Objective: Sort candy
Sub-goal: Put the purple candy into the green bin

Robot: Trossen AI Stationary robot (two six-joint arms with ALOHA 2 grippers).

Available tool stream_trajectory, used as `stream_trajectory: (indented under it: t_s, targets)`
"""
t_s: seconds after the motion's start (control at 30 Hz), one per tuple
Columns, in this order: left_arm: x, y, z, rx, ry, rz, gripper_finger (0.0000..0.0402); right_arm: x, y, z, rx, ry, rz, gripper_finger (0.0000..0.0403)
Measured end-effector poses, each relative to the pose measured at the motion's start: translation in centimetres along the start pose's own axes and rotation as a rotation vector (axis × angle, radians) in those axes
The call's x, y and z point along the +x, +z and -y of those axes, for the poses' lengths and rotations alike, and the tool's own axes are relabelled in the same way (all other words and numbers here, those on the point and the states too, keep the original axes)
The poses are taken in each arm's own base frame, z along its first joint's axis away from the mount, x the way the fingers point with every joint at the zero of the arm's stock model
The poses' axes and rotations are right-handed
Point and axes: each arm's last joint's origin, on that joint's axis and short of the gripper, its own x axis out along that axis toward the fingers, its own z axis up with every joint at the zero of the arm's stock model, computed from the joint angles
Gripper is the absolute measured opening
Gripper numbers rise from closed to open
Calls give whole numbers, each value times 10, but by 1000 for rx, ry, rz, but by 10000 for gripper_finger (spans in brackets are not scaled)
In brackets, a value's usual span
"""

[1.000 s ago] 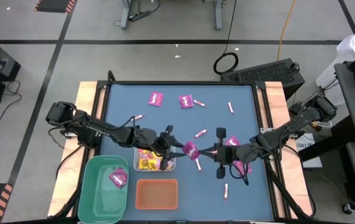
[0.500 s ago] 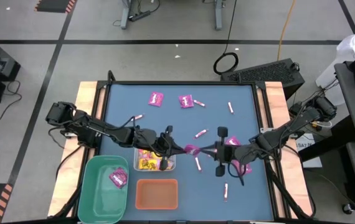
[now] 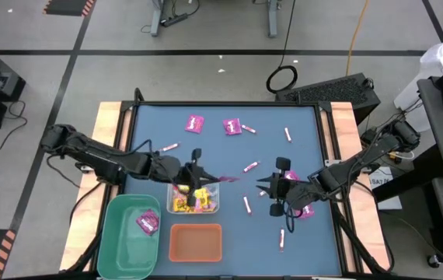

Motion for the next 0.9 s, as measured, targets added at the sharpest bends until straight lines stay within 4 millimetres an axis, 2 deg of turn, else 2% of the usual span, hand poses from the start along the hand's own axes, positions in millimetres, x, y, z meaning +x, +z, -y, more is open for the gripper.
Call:
stream_trajectory:
  t_s: [0.27, 0.4, 0.77, 0.9]
  targets:
    - [-6, 5, 17, 495, 48, -1, 1, 0, -6, 1, -30, -12, -54, 70]
    - [-7, 5, 18, 616, 87, -17, 1, 2, -11, 1, -24, -22, -95, 70]
    - [-8, 5, 18, 636, 127, -38, 0, 17, -23, -9, -85, -40, -167, 70]
    - [-8, 5, 17, 494, 140, -33, 0, 17, -23, -9, -85, -41, -168, 70]
